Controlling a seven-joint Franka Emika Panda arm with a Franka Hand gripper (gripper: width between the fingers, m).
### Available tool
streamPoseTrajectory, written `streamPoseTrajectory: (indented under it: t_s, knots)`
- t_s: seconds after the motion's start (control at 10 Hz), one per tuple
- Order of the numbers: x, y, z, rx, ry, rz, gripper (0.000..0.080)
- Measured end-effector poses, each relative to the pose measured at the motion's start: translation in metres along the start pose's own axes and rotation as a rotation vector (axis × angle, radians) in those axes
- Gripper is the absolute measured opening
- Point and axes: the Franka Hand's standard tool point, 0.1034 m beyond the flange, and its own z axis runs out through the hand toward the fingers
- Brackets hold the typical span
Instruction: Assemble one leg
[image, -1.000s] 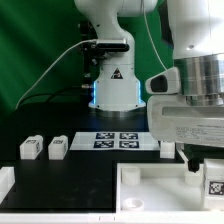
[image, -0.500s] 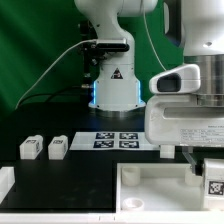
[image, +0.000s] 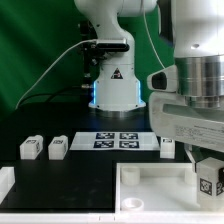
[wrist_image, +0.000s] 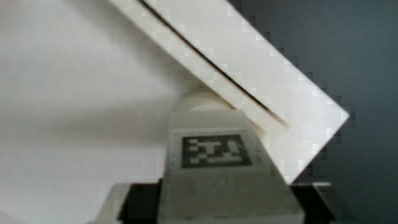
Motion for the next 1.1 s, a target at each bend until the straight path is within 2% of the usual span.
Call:
streamPoseTrajectory:
  t_s: [0.4, 0.7, 0.8, 0.9, 1.0, 1.1]
  knots:
    - [-0.0029, -0.0030, 0.0006, 0.015, -0.056, 0.671, 0.0295]
    - [0.0004, -0.0018, 0.0011, 0.010, -0.048, 0.845, 0.0295]
    - [-0.0001, -0.0017, 0.0014, 0.009, -0.048, 0.838, 0.0392]
    - [-0.0002, -0.0017, 0.0015, 0.009, -0.048, 0.838, 0.0533]
    - [-0.0002, -0.0017, 0.0016, 0.009, -0.048, 0.838, 0.0613]
    - [-0.0008, -0.0022, 0.0007, 0.011, -0.048, 0.837, 0.0613]
